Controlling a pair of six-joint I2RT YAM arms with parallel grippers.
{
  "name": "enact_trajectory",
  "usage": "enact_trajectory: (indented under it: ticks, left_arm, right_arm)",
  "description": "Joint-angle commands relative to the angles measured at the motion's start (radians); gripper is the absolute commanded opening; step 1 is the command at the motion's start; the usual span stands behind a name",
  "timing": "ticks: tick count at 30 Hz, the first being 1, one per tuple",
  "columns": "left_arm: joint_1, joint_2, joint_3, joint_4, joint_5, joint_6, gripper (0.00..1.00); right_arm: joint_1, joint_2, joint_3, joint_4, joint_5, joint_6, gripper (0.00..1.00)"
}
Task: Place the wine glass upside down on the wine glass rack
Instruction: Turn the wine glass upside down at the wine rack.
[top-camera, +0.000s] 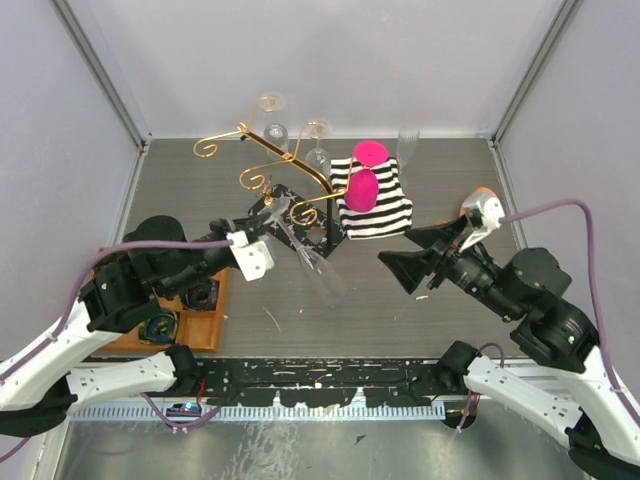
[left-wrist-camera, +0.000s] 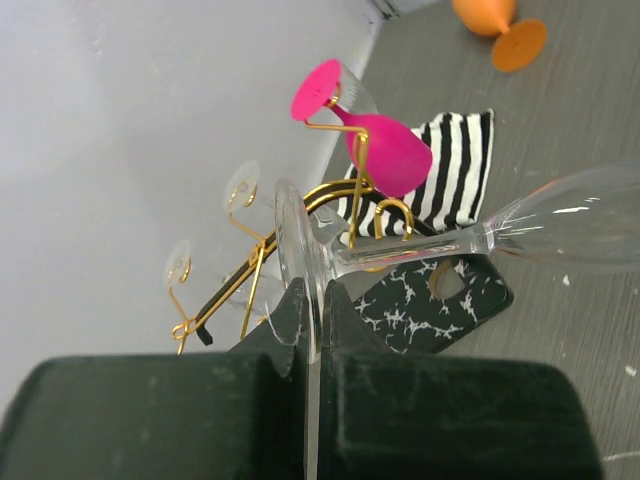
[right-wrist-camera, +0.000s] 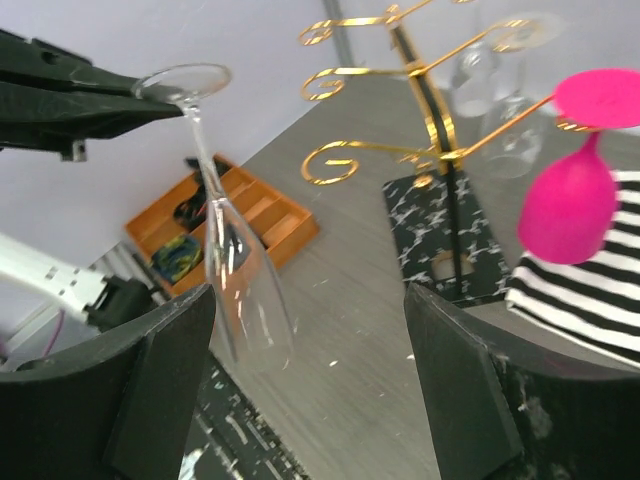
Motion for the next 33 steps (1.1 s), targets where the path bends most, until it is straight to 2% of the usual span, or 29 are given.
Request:
enact_trajectory:
  ticks: [1, 8, 12, 15, 19, 20, 22, 24, 26, 28, 33]
  left_arm:
    - [0.0, -0.016, 0.003, -0.038, 0.112, 0.162, 0.0]
    - [0.0, -0.006, 0.001, -0.073, 0.226, 0.239, 0.0]
    - [-0.001, 0.008, 0.015, -0.083, 0.246, 0.252, 0.0]
    - [-0.001, 0.023, 0.024, -0.095, 0.272, 0.254, 0.0]
    - [0.0, 0.036, 0.043, -0.126, 0.329, 0.252, 0.0]
    - [-0.001, 0.036, 0.044, -0.128, 0.341, 0.252, 0.0]
    - [0.0, 0.037, 0.043, -0.129, 0.364, 0.25, 0.0]
    - [-0.001, 0.042, 0.044, -0.133, 0.389, 0.242, 0.0]
    - [0.0, 0.052, 0.046, -0.138, 0.42, 0.232, 0.0]
    - [0.0, 0.073, 0.056, -0.165, 0.455, 0.232, 0.0]
    - [-0.001, 0.129, 0.087, -0.232, 0.504, 0.252, 0.0]
  right_arm:
    - [0.003, 0.092, 0.012, 0.049, -0.213, 0.04, 0.82]
    - [0.002, 0.223, -0.056, 0.185, -0.341, 0.067, 0.74]
    - [0.002, 0.241, -0.13, 0.342, -0.39, 0.13, 0.72]
    - [0.002, 0.217, -0.198, 0.482, -0.416, 0.112, 0.7]
    - [0.002, 0.116, -0.345, 0.718, -0.311, -0.083, 0.7]
    - [0.002, 0.088, -0.388, 0.825, -0.303, -0.154, 0.7]
    - [0.002, 0.039, -0.478, 0.973, -0.336, -0.304, 0.7]
    - [0.003, 0.006, -0.555, 1.089, -0.433, -0.472, 0.7]
    - [0.002, -0.008, -0.592, 1.117, -0.54, -0.642, 0.67]
    - [0.003, 0.006, -0.581, 1.071, -0.614, -0.775, 0.61]
    - [0.003, 0.033, -0.499, 0.902, -0.686, -0.882, 0.58]
